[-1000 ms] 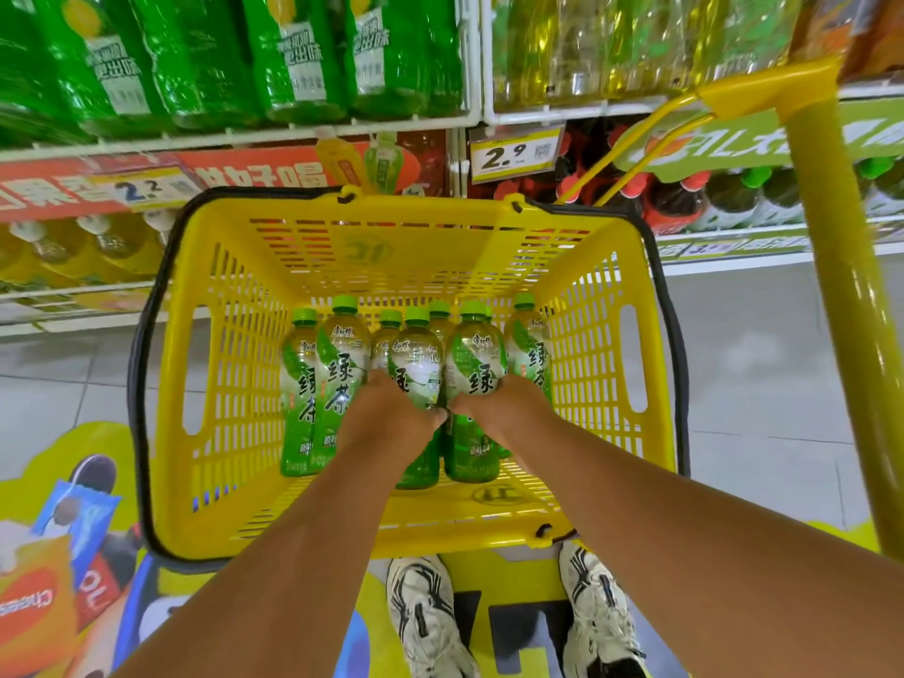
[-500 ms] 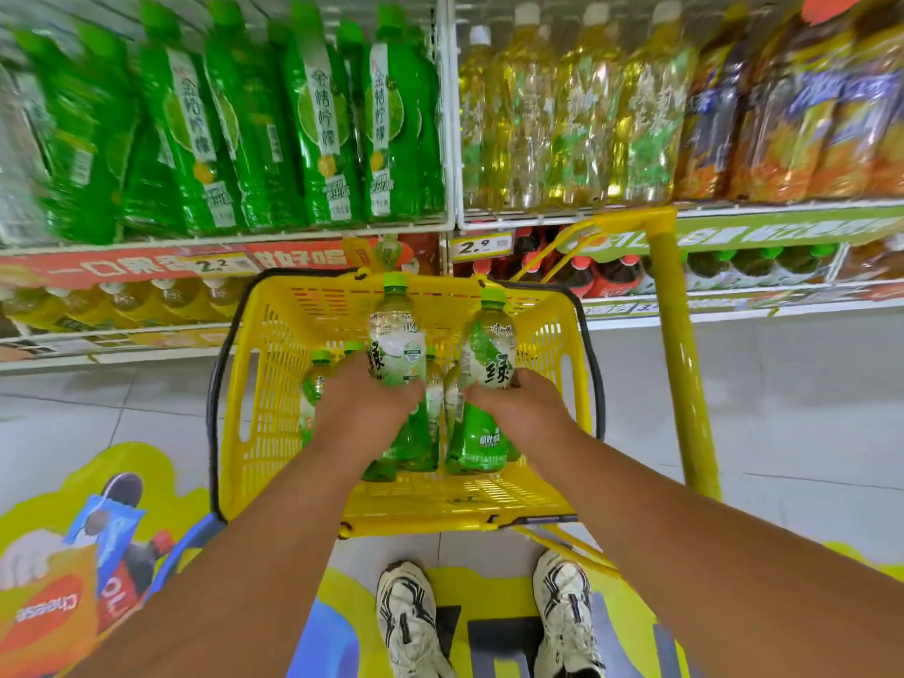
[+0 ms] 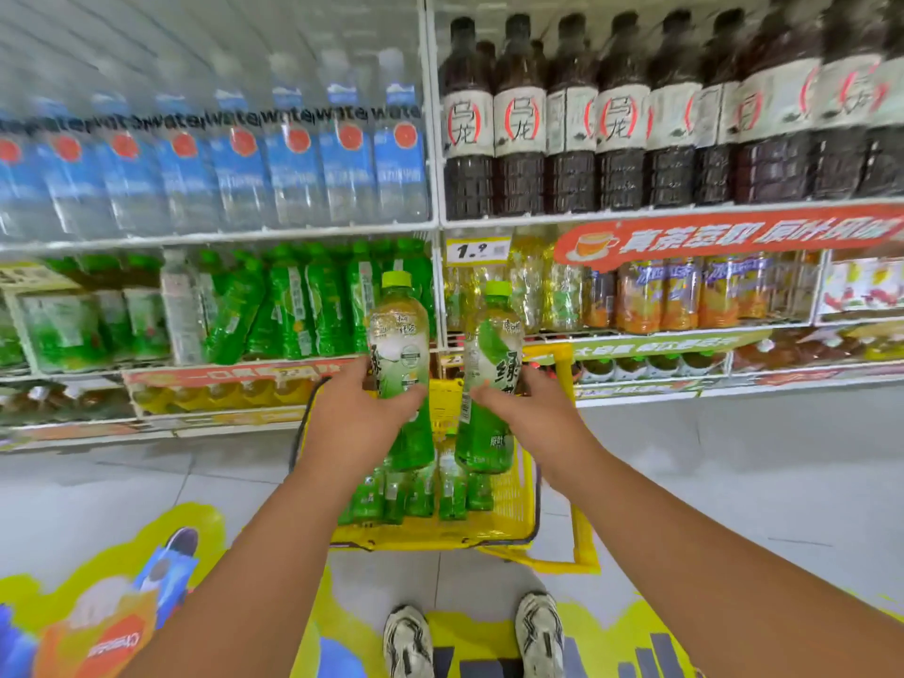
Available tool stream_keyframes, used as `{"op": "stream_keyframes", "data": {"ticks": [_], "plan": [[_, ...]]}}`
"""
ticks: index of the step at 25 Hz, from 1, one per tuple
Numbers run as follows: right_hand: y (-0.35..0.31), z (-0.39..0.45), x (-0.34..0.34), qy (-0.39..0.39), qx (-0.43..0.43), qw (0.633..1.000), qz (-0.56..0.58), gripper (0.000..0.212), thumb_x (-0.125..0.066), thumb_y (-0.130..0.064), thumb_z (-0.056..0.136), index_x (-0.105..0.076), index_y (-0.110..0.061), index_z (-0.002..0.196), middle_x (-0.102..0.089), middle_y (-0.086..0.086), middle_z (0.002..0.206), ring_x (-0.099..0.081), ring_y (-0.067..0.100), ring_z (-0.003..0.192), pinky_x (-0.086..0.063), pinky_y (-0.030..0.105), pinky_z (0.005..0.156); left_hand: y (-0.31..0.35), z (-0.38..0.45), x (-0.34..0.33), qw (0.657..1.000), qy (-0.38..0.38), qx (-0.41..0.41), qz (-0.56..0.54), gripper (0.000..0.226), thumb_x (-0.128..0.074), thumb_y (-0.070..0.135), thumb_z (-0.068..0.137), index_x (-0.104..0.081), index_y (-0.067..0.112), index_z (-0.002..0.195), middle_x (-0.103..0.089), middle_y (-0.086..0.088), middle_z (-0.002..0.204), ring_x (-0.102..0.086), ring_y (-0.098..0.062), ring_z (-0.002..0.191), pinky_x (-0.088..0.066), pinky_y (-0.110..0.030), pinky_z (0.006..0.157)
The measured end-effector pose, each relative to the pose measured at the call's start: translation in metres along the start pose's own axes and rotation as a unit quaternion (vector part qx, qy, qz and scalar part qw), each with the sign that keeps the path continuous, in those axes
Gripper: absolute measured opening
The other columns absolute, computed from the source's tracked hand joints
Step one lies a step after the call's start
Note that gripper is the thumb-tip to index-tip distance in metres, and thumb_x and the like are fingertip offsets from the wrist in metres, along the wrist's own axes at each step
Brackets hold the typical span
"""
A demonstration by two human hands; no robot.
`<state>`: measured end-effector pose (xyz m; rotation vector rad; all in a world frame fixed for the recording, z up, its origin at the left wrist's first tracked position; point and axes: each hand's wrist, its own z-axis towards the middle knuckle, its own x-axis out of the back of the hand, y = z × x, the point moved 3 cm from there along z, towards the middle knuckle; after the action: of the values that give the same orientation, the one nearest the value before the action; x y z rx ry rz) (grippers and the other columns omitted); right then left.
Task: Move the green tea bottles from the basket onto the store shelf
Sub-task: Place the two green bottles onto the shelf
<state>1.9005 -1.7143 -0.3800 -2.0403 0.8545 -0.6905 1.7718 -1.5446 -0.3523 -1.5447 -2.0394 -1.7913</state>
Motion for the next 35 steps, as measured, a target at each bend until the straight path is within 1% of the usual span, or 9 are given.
{"op": "stream_keyframes", "data": {"ticks": [4,10,13,19,22,24,27,31,35], "plan": [[-0.082,-0.056,0.023,0.008,0.055,0.998,-0.023,0.064,-0.081,-0.055,0.069,-0.067,-0.025,0.123,-0.073,-0.003,0.117,-0.071,0.018,0.105,-0.059,0.044,0.095,0.076,-0.039,0.058,0.998,0.023,-0.056,-0.017,0.064,-0.078,0.048,0.082,-0.059,0.019,0.136,-0.060,0.015,0.101,-0.060,-0.009,0.087,-0.044,-0.026,0.072],[-0.202,-0.128,0.058,0.016,0.154,0.988,-0.019,0.096,-0.081,-0.065,0.064,-0.054,-0.026,0.147,-0.064,-0.004,0.141,-0.065,0.021,0.121,-0.052,0.047,0.107,0.176,-0.091,0.143,0.990,0.050,-0.113,-0.062,0.028,-0.078,0.039,0.087,-0.063,0.024,0.105,-0.060,0.020,0.083,-0.056,0.004,0.069,-0.037,-0.009,0.045],[-0.250,-0.154,0.070,0.016,0.190,0.982,-0.009,0.079,-0.080,-0.055,0.078,-0.054,-0.022,0.145,-0.064,-0.003,0.136,-0.064,0.020,0.116,-0.053,0.040,0.101,0.214,-0.112,0.173,0.984,0.060,-0.148,-0.076,0.019,-0.077,0.036,0.089,-0.059,0.030,0.090,-0.061,0.015,0.082,-0.054,0.003,0.058,-0.038,-0.004,0.043],[-0.321,-0.188,0.075,0.029,0.238,0.971,0.007,0.076,-0.084,-0.061,0.069,-0.065,-0.026,0.133,-0.073,-0.005,0.124,-0.072,0.018,0.107,-0.058,0.043,0.095,0.269,-0.132,0.220,0.966,0.102,-0.210,-0.112,0.036,-0.083,0.041,0.080,-0.070,0.024,0.109,-0.074,0.008,0.091,-0.071,-0.012,0.082,-0.057,-0.025,0.069],[-0.350,-0.206,0.081,0.031,0.280,0.959,0.006,0.054,-0.080,-0.049,0.086,-0.064,-0.022,0.129,-0.070,-0.007,0.121,-0.067,0.014,0.105,-0.052,0.030,0.082,0.290,-0.138,0.240,0.960,0.112,-0.227,-0.120,0.042,-0.084,0.042,0.080,-0.069,0.024,0.115,-0.073,0.008,0.097,-0.069,-0.009,0.082,-0.054,-0.021,0.065],[-0.365,-0.216,0.081,0.035,0.299,0.954,0.010,0.054,-0.080,-0.048,0.086,-0.066,-0.020,0.130,-0.072,-0.004,0.123,-0.069,0.018,0.108,-0.054,0.032,0.085,0.300,-0.140,0.252,0.958,0.115,-0.233,-0.125,0.052,-0.084,0.043,0.079,-0.066,0.020,0.122,-0.073,0.007,0.103,-0.069,-0.008,0.085,-0.056,-0.028,0.070],[-0.385,-0.227,0.078,0.028,0.313,0.949,0.016,0.029,-0.081,-0.043,0.087,-0.074,-0.026,0.110,-0.077,-0.001,0.110,-0.075,0.020,0.099,-0.061,0.037,0.086,0.311,-0.142,0.268,0.954,0.115,-0.239,-0.139,0.047,-0.083,0.039,0.081,-0.063,0.024,0.121,-0.073,0.008,0.104,-0.067,-0.005,0.084,-0.054,-0.024,0.064],[-0.404,-0.236,0.077,0.016,0.330,0.944,0.027,0.012,-0.078,-0.033,0.092,-0.071,-0.027,0.100,-0.077,-0.005,0.098,-0.072,-0.004,0.063,-0.051,0.010,0.049,0.318,-0.133,0.287,0.951,0.115,-0.249,-0.141,0.066,-0.082,0.050,0.077,-0.062,0.022,0.134,-0.071,0.008,0.111,-0.068,-0.011,0.097,-0.057,-0.029,0.077],[-0.411,-0.240,0.072,0.016,0.336,0.942,0.010,0.018,-0.079,-0.039,0.090,-0.072,-0.028,0.102,-0.078,-0.003,0.103,-0.075,0.012,0.086,-0.053,0.019,0.060,0.321,-0.133,0.293,0.952,0.121,-0.248,-0.131,0.087,-0.079,0.065,0.064,-0.061,0.022,0.137,-0.071,0.008,0.116,-0.068,-0.013,0.102,-0.060,-0.039,0.089]]}}
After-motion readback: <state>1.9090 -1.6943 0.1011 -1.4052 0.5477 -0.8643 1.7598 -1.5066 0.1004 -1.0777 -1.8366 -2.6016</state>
